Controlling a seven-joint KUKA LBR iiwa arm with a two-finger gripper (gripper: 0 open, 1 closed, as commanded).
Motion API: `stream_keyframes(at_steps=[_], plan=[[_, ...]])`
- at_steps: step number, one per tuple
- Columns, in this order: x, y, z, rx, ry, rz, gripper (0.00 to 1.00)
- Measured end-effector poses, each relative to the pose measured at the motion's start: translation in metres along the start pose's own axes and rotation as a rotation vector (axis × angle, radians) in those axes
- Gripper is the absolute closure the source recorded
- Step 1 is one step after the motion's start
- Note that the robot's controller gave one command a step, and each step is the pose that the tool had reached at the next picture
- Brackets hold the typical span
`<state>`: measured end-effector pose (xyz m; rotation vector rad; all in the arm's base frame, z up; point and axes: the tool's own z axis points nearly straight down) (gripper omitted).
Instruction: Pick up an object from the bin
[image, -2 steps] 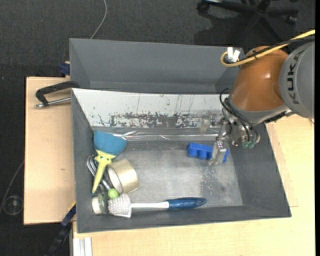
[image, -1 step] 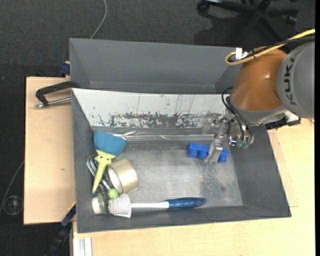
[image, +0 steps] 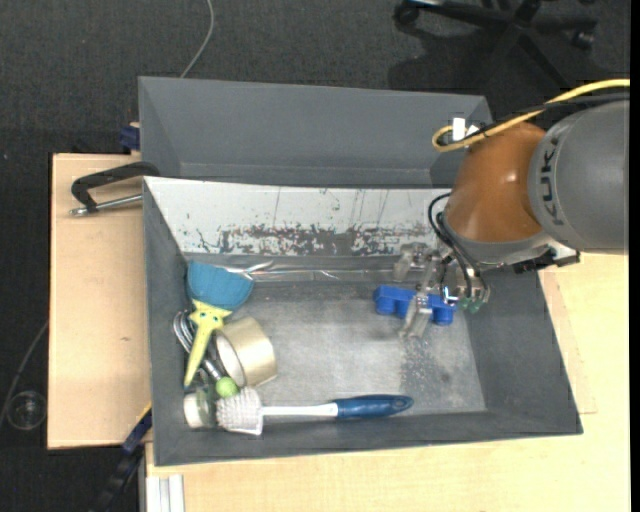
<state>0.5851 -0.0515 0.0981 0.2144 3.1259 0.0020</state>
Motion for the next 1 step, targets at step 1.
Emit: stream_keyframes(at_steps=[1], plan=[[-0.006,0.0035,0.0272,-0.003,-0.002,0.149,1.0]])
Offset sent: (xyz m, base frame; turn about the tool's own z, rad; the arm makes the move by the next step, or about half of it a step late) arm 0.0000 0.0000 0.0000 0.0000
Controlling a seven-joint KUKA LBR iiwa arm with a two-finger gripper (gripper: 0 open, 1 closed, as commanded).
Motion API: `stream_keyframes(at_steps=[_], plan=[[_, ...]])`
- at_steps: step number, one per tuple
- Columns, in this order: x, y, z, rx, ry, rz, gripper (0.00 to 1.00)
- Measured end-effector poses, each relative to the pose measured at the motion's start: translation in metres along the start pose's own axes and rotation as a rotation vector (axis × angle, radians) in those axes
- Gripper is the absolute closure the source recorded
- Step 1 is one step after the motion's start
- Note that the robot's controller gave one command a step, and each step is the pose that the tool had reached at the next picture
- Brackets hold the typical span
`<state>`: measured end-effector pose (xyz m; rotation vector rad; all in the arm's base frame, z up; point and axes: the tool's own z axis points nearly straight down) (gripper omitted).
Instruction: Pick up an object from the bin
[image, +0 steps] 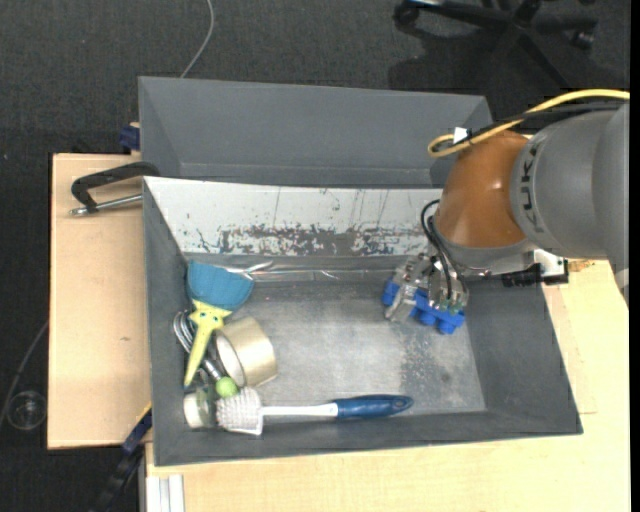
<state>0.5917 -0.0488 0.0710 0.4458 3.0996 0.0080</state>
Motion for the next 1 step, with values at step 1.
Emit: stream_keyframes(at_steps=[1], plan=[[0.0,0.0,0.0,0.0,0.0,0.0,1.0]])
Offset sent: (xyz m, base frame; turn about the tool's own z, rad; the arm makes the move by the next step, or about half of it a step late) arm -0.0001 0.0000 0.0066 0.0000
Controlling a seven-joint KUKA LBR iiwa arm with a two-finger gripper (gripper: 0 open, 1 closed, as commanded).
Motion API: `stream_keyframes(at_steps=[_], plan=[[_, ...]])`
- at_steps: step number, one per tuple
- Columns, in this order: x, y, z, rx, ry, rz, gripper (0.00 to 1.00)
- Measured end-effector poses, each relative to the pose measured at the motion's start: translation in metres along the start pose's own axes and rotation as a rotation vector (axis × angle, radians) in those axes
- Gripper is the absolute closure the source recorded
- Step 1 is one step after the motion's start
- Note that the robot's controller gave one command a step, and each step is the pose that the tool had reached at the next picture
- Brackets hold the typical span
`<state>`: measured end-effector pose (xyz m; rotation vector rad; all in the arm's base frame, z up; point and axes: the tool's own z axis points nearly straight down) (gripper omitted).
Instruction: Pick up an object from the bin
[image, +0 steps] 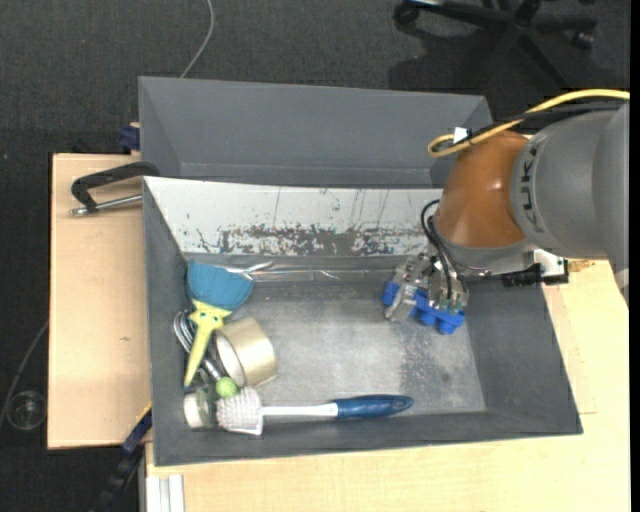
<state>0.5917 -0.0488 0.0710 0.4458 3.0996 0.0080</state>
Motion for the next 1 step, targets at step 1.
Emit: stream_keyframes(at_steps=[1], plan=[[0.0,0.0001,-0.0008,0.0,0.0,0.0,1.0]])
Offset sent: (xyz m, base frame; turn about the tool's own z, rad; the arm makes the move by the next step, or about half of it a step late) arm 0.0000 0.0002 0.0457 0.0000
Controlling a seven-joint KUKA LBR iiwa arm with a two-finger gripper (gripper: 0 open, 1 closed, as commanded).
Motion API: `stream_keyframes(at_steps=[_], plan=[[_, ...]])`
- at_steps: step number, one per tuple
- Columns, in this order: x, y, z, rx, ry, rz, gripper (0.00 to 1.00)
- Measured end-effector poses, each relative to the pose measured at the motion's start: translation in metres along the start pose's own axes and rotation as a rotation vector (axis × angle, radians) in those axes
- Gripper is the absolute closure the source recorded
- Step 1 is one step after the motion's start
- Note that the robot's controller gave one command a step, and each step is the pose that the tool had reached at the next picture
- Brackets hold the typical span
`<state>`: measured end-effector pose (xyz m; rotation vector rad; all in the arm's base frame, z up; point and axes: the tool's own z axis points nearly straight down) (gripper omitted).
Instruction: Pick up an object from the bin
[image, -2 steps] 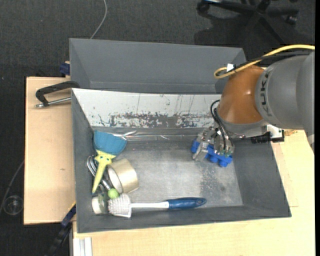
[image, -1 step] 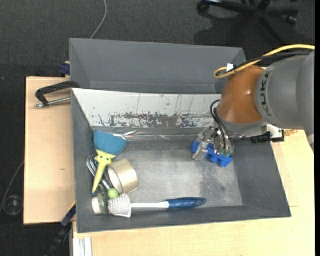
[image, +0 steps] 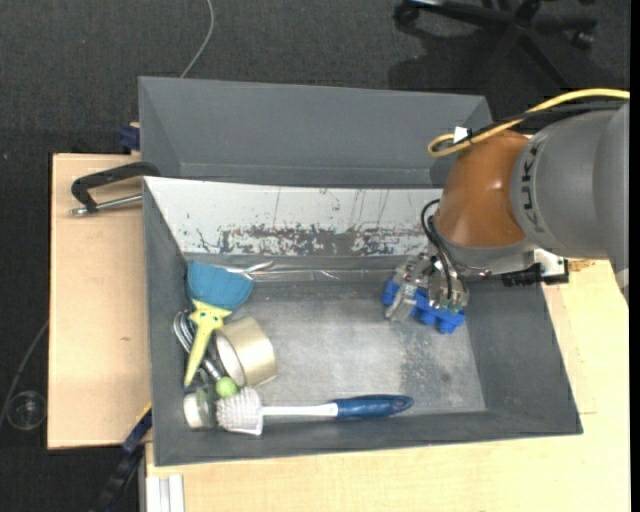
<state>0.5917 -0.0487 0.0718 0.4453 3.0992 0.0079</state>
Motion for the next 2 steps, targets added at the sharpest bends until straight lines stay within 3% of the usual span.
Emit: stream_keyframes(at_steps=[1,2], plan=[[0.001,0.0,-0.01,0.0,0.003,0.0,1.0],[-0.001,0.0,-0.026,-0.002,-0.005,0.0,1.0]])
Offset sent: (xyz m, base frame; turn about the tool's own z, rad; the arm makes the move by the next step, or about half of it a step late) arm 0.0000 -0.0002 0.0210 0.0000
